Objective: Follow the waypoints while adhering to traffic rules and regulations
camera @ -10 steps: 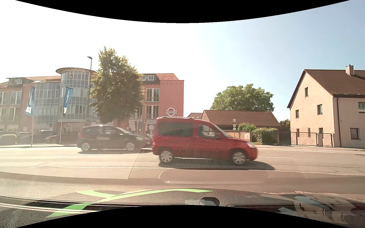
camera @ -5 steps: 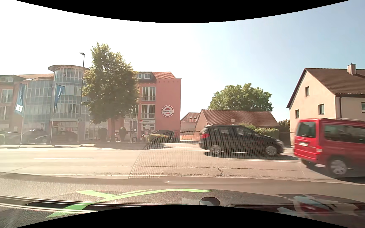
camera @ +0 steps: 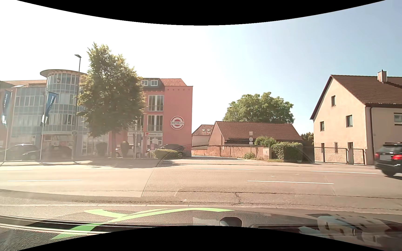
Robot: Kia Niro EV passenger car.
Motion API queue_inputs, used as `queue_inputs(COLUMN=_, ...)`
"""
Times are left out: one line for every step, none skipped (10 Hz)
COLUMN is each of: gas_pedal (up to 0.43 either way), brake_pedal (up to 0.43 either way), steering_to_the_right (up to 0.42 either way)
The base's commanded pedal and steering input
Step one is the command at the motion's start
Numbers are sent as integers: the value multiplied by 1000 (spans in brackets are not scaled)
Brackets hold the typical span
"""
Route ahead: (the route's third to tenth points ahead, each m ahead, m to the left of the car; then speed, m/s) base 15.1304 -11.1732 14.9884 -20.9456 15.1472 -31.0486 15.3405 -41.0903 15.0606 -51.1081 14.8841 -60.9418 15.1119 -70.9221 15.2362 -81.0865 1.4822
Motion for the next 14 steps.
queue_inputs(gas_pedal=0, brake_pedal=122, steering_to_the_right=214)
queue_inputs(gas_pedal=0, brake_pedal=134, steering_to_the_right=216)
queue_inputs(gas_pedal=0, brake_pedal=134, steering_to_the_right=216)
queue_inputs(gas_pedal=0, brake_pedal=134, steering_to_the_right=216)
queue_inputs(gas_pedal=0, brake_pedal=140, steering_to_the_right=219)
queue_inputs(gas_pedal=0, brake_pedal=165, steering_to_the_right=223)
queue_inputs(gas_pedal=0, brake_pedal=183, steering_to_the_right=227)
queue_inputs(gas_pedal=0, brake_pedal=213, steering_to_the_right=229)
queue_inputs(gas_pedal=0, brake_pedal=213, steering_to_the_right=230)
queue_inputs(gas_pedal=0, brake_pedal=171, steering_to_the_right=230)
queue_inputs(gas_pedal=0, brake_pedal=116, steering_to_the_right=230)
queue_inputs(gas_pedal=0, brake_pedal=61, steering_to_the_right=230)
queue_inputs(gas_pedal=0, brake_pedal=43, steering_to_the_right=230)
queue_inputs(gas_pedal=0, brake_pedal=37, steering_to_the_right=231)
